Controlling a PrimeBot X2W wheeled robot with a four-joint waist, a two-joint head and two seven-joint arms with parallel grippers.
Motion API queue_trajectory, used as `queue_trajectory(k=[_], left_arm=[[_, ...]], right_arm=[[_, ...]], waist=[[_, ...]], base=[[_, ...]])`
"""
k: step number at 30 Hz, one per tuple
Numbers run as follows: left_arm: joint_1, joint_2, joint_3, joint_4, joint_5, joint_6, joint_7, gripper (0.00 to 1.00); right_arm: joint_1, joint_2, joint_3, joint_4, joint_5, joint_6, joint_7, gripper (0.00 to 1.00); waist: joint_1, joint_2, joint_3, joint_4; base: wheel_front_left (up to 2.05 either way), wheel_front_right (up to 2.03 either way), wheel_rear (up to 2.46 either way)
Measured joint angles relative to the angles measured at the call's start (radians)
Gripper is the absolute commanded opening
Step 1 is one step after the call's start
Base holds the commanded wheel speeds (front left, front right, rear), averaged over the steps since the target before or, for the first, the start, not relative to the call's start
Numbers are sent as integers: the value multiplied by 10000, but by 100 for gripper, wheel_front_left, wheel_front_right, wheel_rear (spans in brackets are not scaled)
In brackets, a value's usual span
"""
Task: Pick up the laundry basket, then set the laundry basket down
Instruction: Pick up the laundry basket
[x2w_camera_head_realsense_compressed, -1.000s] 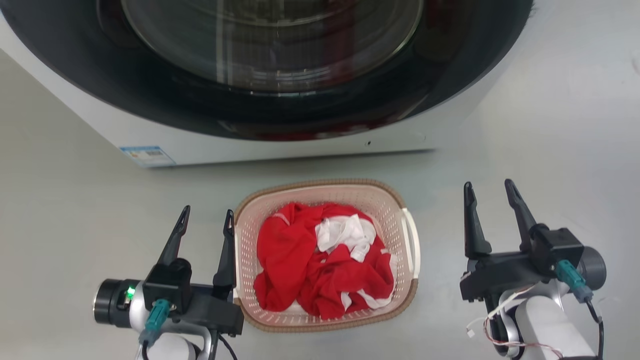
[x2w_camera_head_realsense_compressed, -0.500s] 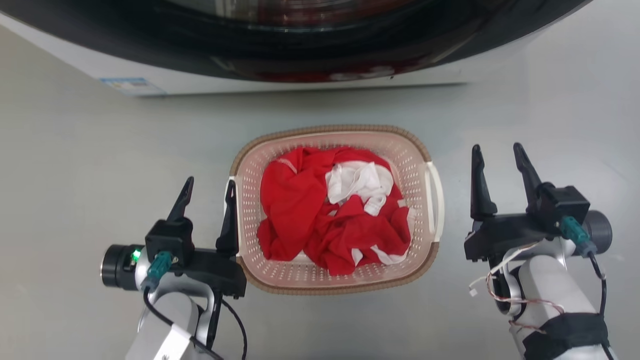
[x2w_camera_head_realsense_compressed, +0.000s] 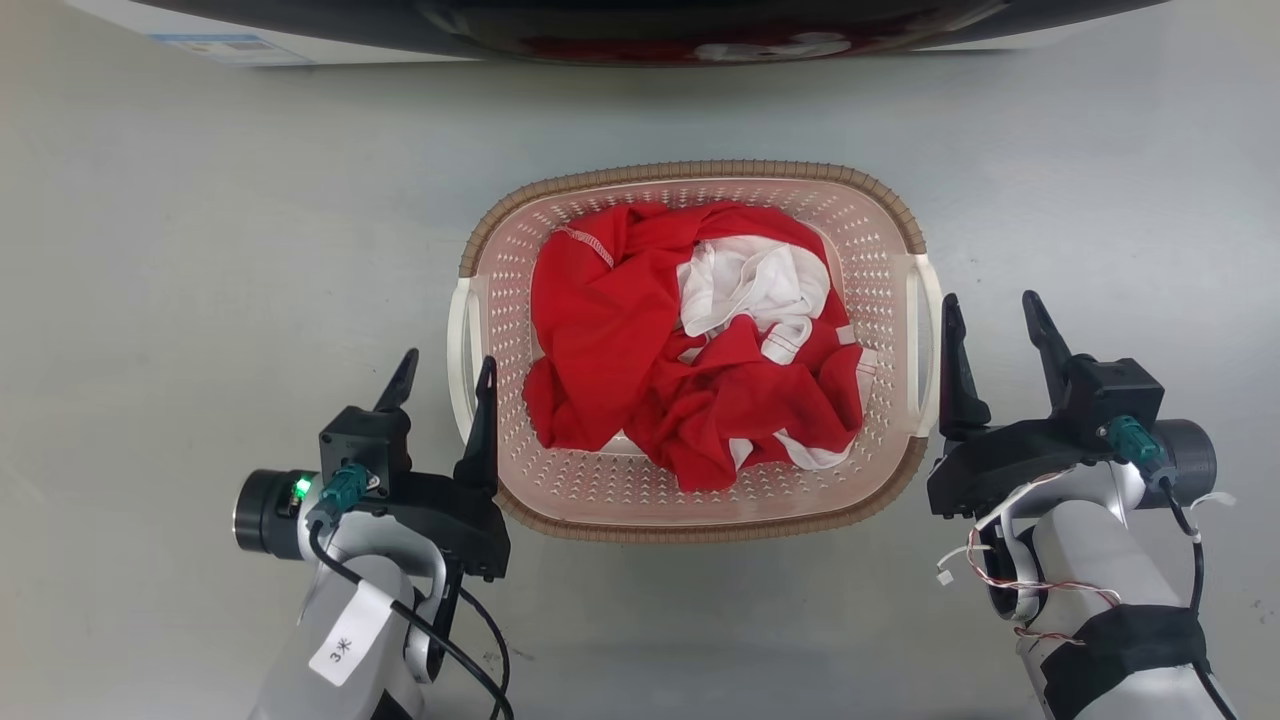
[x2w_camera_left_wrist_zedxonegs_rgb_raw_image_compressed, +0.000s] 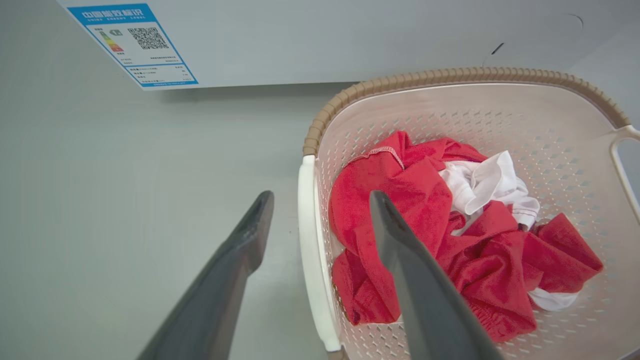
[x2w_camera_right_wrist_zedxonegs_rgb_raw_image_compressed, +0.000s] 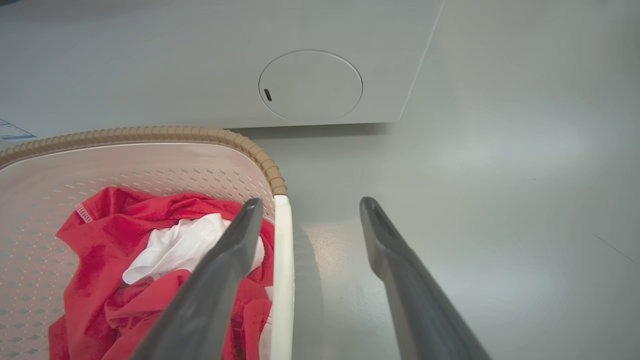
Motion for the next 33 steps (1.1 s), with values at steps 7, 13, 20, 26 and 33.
queue_trajectory(k=[7, 13, 20, 26, 33], left_arm=[[-47, -6, -349, 731, -355, -115, 0, 100], [-360, -10, -617, 1195, -765, -190, 2, 100], [-856, -31, -963, 1551, -1162, -186, 2, 100], [-1260, -33, -1344, 1881, -1597, -134, 2, 100], [-1428, -35, -1808, 2276, -2159, -98, 0, 100]], right_arm=[[-221, 12, 107, 431, 42, 44, 0, 100], [-296, 17, 171, 842, 56, 73, 0, 100], [-681, 19, 330, 1329, 56, 161, 0, 100], [-1196, 23, 566, 1856, 56, 247, 0, 100], [-1494, 31, 648, 2583, 144, 245, 63, 84]], waist=[[-2, -1, 147, -3], [-2, -1, 280, -5], [-2, -1, 568, 45], [-1, -1, 801, 119], [-2, -2, 927, 198]], base=[[0, 0, 0], [0, 0, 0], [0, 0, 0], [0, 0, 0], [0, 0, 0]])
